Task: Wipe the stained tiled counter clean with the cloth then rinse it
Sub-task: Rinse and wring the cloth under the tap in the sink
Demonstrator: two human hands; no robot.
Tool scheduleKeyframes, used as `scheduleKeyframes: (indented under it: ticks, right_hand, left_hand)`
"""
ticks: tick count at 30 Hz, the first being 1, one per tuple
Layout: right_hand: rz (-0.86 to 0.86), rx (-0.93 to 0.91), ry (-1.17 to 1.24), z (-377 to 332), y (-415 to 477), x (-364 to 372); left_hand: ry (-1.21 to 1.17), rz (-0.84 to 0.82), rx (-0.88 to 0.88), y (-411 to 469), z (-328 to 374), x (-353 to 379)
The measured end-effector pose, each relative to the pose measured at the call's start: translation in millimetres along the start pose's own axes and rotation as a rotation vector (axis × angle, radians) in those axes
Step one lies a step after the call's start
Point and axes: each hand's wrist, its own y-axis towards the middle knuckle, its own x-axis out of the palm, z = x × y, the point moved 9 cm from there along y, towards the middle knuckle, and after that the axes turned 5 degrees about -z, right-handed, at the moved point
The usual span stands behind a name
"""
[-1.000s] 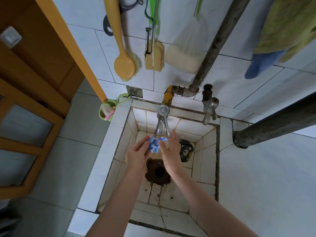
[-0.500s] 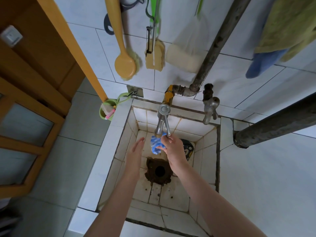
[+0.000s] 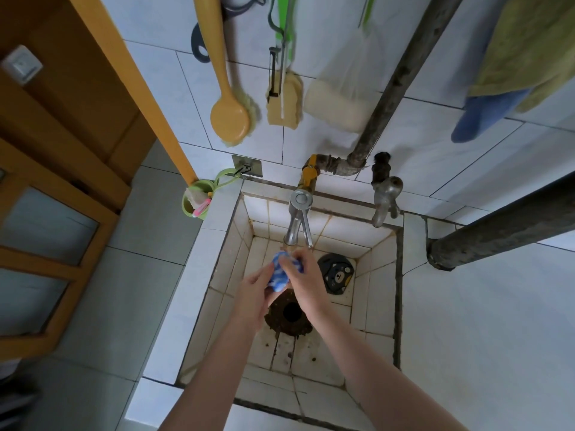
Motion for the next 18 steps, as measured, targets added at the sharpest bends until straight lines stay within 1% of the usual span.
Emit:
scheduleKeyframes:
  ticks: [2, 5, 7, 9, 10, 11, 12, 14, 15, 18]
  right_hand:
    - [0.002, 0.032, 0.092, 1.2, 5.9, 2.0]
    - [0.022, 0.13, 0.099, 5.3, 15.2, 5.3]
    - [0.103, 0.193, 0.092, 7.3, 17.8, 3.1]
    - [0.205, 0.21, 0.058, 5.1, 14.2, -6.3]
    - [0.2, 0.194, 0.057, 4.9, 13.0, -7.7]
    - [0.154, 0.161, 0.055, 2.0, 10.6, -4.5]
    - [0.071, 0.134, 0.061, 0.2, 7.6, 3.8]
    - [-0.105, 0.103, 0.099, 0.2, -1.1, 26.0]
    - [-0.121, 0.09, 0.128, 1.0, -2.4, 29.9]
    - [0.0, 0.127, 0.188, 7.7, 6.2, 23.4]
  left_hand:
    - [0.038, -0.019, 0.009, 0.5, -1.9, 4.6]
    - [0.042, 0.007, 0.032, -0.2, -1.2, 5.0]
    - [0.023, 0.013, 0.031, -0.8, 0.6, 4.4]
    - [-0.016, 0.037, 0.031, -1.4, 3.7, 0.1]
    - [-0.03, 0.069, 0.04, -1.0, 6.0, -4.9]
    - [-0.031, 0.098, 0.052, -0.8, 8.3, -9.2]
    - [-0.019, 0.111, 0.065, -1.0, 10.1, -11.6]
    - [0.036, 0.086, 0.094, -2.4, 11.9, -6.0]
    - [0.068, 0.068, 0.104, -3.4, 11.6, -1.5]
    - [0.091, 0.02, 0.106, -5.2, 10.5, 6.4]
